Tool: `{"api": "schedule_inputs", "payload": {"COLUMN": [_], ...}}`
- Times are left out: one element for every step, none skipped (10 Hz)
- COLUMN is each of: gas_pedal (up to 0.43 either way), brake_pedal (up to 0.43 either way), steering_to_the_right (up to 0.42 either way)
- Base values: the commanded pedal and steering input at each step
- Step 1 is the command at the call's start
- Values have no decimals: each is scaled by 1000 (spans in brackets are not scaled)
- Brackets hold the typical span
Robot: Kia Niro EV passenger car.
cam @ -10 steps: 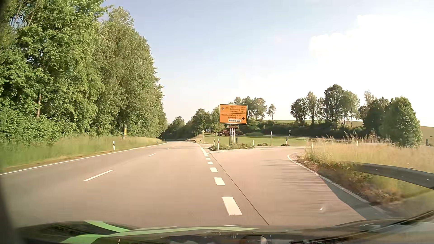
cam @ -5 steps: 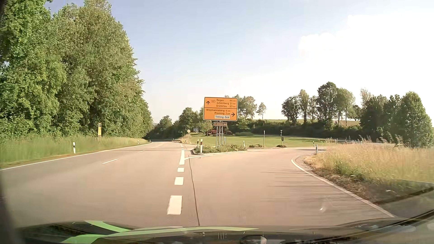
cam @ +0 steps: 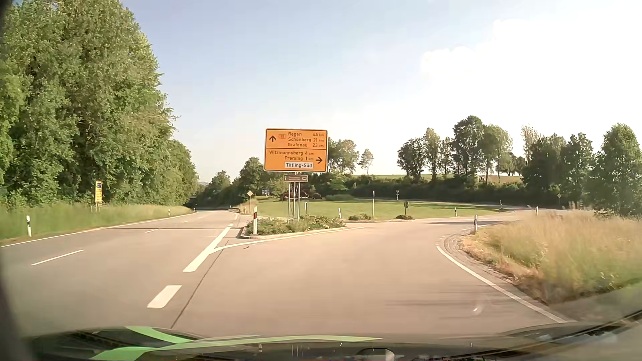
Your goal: Follow the waypoints while adhering to traffic rules and regulations
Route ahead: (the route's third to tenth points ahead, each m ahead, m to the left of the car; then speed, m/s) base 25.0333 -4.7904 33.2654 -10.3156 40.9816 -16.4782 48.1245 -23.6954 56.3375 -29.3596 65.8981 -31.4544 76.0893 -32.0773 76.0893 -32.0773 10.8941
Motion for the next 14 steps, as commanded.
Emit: {"api": "schedule_inputs", "payload": {"gas_pedal": [0,0,0,0,0,0,0,0,0,0,0,0,0,0], "brake_pedal": [195,195,195,195,195,195,189,183,177,177,171,171,165,165], "steering_to_the_right": [58,58,58,61,66,75,85,90,92,98,105,108,110,112]}}
